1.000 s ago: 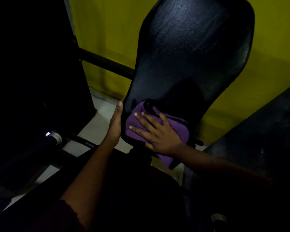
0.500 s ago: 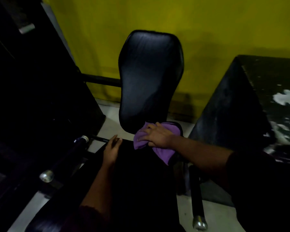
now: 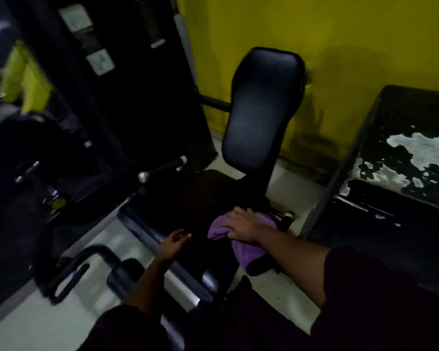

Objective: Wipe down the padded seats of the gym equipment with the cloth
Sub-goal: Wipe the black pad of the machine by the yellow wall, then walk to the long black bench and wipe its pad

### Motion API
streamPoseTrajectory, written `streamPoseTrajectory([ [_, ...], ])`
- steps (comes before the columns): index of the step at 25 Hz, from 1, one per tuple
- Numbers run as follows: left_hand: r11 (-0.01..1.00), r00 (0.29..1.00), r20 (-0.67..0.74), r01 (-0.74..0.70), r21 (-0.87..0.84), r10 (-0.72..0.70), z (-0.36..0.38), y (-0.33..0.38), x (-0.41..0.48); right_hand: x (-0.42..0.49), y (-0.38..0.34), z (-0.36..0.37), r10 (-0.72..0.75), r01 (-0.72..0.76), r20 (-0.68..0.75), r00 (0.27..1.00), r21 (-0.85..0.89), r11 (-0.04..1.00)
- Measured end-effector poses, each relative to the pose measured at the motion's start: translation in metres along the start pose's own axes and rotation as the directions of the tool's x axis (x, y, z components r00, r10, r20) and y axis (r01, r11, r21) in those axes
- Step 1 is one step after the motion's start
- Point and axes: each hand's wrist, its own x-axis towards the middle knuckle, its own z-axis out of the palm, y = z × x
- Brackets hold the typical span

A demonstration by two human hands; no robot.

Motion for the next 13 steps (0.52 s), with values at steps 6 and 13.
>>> streamPoseTrajectory([
  [6,0.946,0.918,-0.299,0.182,-0.27,-0.262,0.008,-0.1,-0.17,-0.06,-0.078,0.019,-0.278,0.278,-0.017,0.961,0.087,0.957],
  [13,0.723,0.662,-0.432,0.248,-0.644,-0.612,0.0,-0.227,-0.349,-0.075,-0.198,0.055,-0.597,0.594,0.01,0.802,0.078,0.8],
])
